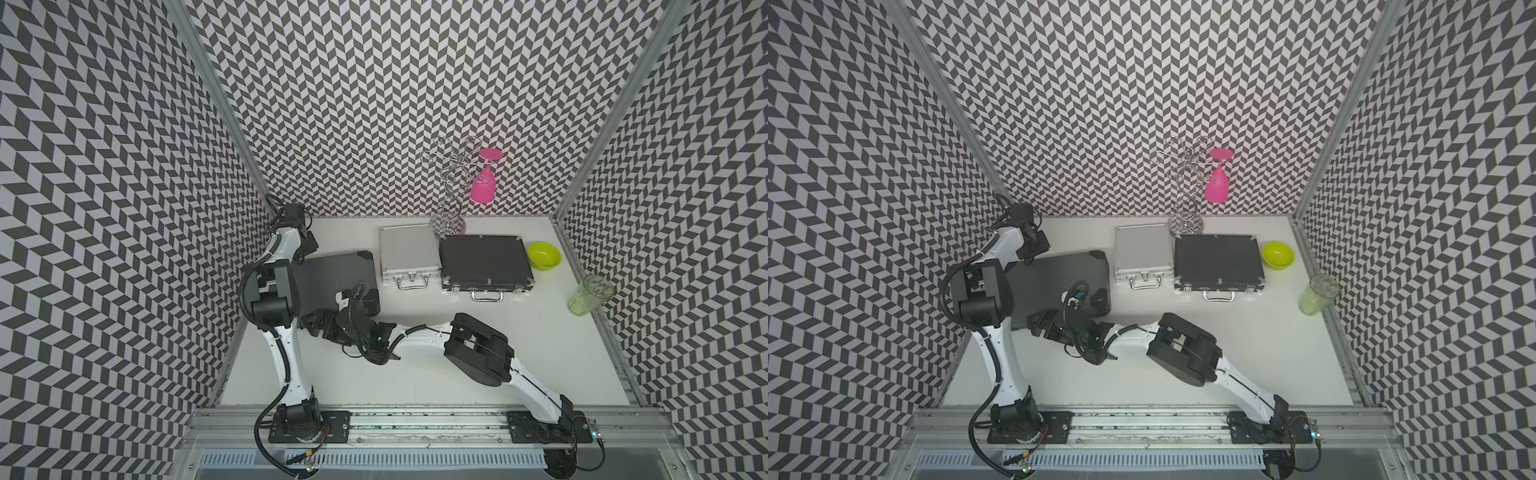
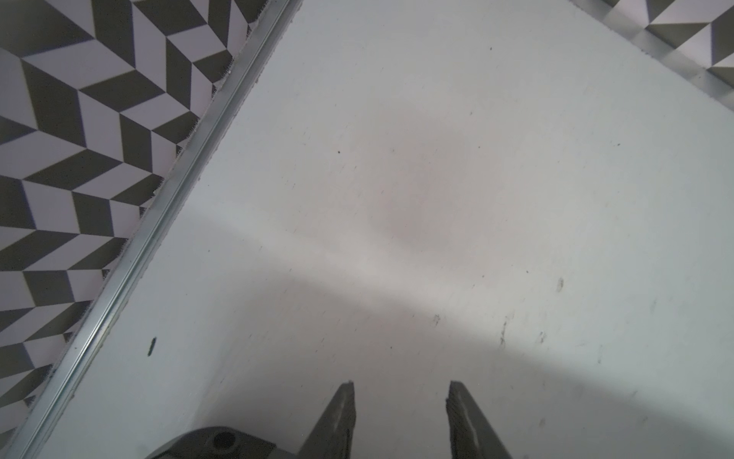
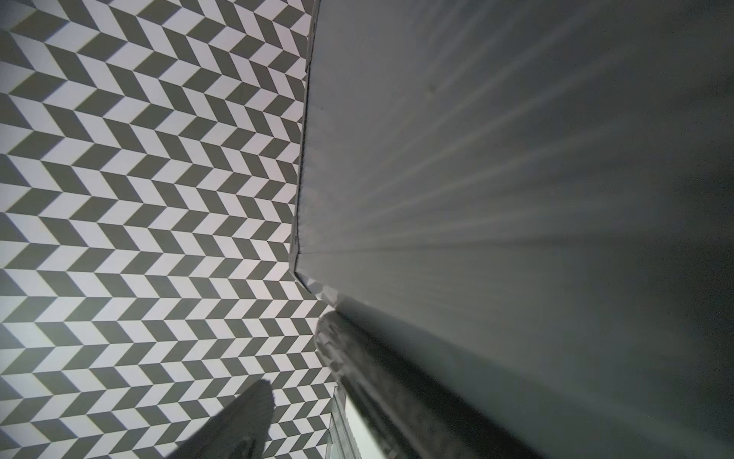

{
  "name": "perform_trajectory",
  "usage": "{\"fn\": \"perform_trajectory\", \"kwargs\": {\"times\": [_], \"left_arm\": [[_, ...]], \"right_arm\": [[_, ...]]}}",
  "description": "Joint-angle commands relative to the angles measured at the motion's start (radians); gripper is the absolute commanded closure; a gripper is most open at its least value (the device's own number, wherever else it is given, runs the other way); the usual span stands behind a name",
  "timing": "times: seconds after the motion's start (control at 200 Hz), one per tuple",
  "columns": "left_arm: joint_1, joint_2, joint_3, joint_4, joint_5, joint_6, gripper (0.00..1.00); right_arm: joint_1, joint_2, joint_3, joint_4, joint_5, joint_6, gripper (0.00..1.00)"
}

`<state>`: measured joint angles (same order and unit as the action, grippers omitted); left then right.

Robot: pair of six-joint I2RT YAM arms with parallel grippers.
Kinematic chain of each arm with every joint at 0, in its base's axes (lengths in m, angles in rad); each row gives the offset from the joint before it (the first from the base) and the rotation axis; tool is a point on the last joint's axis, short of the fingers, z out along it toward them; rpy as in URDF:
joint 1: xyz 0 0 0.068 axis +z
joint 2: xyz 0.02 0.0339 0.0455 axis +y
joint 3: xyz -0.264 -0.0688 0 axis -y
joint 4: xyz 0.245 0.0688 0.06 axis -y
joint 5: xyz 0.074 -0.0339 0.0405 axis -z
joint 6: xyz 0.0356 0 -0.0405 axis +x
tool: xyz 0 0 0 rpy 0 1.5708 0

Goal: Close the poker set cases
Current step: Fasten the fastener on the poker set case.

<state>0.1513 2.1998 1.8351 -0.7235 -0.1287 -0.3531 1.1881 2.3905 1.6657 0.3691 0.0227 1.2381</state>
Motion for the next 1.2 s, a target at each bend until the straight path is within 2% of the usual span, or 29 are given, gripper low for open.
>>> {"fn": "perform_trajectory", "kwargs": {"times": [0.0, 0.345, 0.626, 0.776, 0.916, 1.191], "left_arm": [[0.005, 0.017, -0.015, -0.165, 0.009, -0.034, 0.59], [0.006, 0.01, -0.038, -0.161, 0.015, -0.035, 0.6], [0.006, 0.003, -0.049, -0.149, 0.018, -0.037, 0.6], [0.007, 0.003, -0.042, -0.149, 0.018, -0.038, 0.6], [0.012, 0.0, -0.032, -0.156, 0.012, -0.037, 0.6], [0.02, -0.014, -0.049, -0.147, 0.012, -0.037, 0.6]], "right_arm": [[-0.013, 0.062, -0.018, -0.112, 0.065, 0.023, 0.01], [-0.023, 0.064, 0.037, -0.3, 0.138, -0.016, 0.03], [-0.022, 0.098, 0.037, -0.29, 0.152, -0.045, 0.05], [-0.02, 0.132, 0.114, -0.361, 0.184, -0.069, 0.07], [-0.02, 0.15, 0.139, -0.413, 0.219, -0.041, 0.1], [-0.038, 0.101, 0.036, -0.42, 0.338, 0.055, 0.16]]}}
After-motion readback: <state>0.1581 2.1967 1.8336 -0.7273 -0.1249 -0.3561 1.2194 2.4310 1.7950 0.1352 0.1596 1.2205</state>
